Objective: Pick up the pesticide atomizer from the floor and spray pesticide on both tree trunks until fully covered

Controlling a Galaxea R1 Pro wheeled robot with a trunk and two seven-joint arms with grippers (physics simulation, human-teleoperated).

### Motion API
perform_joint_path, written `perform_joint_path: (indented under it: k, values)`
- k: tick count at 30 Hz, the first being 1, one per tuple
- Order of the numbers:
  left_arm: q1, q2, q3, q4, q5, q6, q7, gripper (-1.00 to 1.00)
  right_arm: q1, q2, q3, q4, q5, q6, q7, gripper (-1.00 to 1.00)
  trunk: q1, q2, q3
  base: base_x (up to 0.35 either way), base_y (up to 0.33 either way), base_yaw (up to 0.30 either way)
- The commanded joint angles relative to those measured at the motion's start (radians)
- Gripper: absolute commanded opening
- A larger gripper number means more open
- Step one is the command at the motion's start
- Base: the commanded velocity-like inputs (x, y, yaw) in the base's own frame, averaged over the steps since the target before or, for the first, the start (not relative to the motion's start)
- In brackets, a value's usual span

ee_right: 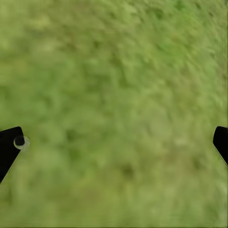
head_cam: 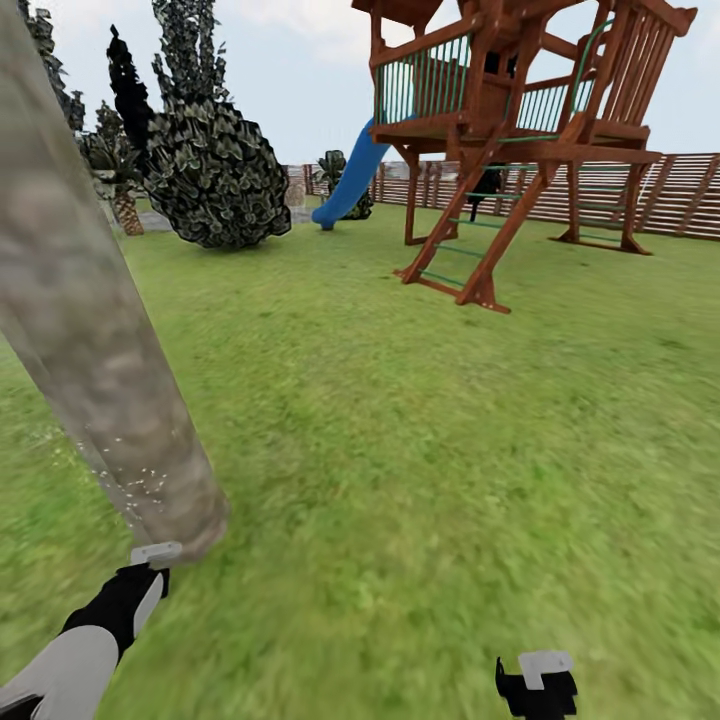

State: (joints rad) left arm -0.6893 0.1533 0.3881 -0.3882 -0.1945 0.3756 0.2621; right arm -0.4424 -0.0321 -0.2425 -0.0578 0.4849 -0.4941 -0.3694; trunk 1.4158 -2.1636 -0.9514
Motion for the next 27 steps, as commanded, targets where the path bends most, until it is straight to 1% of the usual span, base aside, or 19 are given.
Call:
perform_joint_path:
  k: [1, 4, 5, 6, 7, 14, 18, 20, 27]
  values:
    - [-0.001, -0.001, 0.007, -0.001, -0.011, 0.005, -0.002, -1.0, -0.001, 0.0, -0.008, 0.001, 0.011, -0.003, -0.003, 1.0, 0.0, 0.0, -0.001, 0.137, -0.242, 0.277]
    - [-0.001, 0.0, 0.008, -0.001, -0.011, 0.006, -0.002, -1.0, -0.001, 0.0, -0.008, 0.001, 0.011, -0.003, -0.003, 1.0, 0.0, 0.0, -0.001, 0.051, -0.262, 0.277]
    - [-0.001, 0.0, 0.007, -0.001, -0.001, 0.005, -0.002, -1.0, -0.001, 0.0, -0.008, 0.001, 0.011, -0.003, -0.003, 1.0, 0.0, 0.0, -0.001, 0.008, -0.268, 0.277]
    - [-0.001, 0.0, 0.006, -0.002, 0.021, 0.005, -0.002, -1.0, -0.001, 0.0, -0.008, 0.001, 0.011, -0.003, -0.003, 1.0, 0.0, 0.0, -0.001, 0.001, -0.269, 0.277]
    - [-0.001, 0.0, 0.006, -0.002, 0.025, 0.005, -0.002, -1.0, 0.0, 0.0, -0.008, 0.001, 0.011, -0.003, -0.003, 1.0, 0.0, 0.0, -0.001, 0.001, -0.27, 0.277]
    - [-0.001, -0.003, 0.006, -0.001, 0.026, 0.005, -0.003, -1.0, -0.001, 0.0, -0.008, 0.001, 0.011, -0.003, -0.003, 1.0, 0.0, 0.0, -0.001, 0.05, -0.27, 0.277]
    - [-0.001, -0.01, 0.006, -0.002, 0.026, 0.003, -0.003, -1.0, 0.0, 0.0, -0.008, 0.002, 0.011, -0.003, -0.003, 1.0, 0.0, 0.0, -0.001, 0.1, -0.27, 0.274]
    - [-0.001, -0.01, 0.006, -0.001, 0.026, 0.003, -0.003, -1.0, -0.001, 0.0, -0.008, 0.002, 0.011, -0.003, -0.003, 1.0, 0.0, 0.0, -0.001, 0.107, -0.27, 0.141]
    - [-0.001, -0.011, 0.006, -0.002, 0.026, 0.003, -0.003, -1.0, -0.001, 0.0, -0.008, 0.002, 0.011, -0.003, -0.003, 1.0, 0.0, 0.0, -0.001, 0.128, -0.269, 0.005]
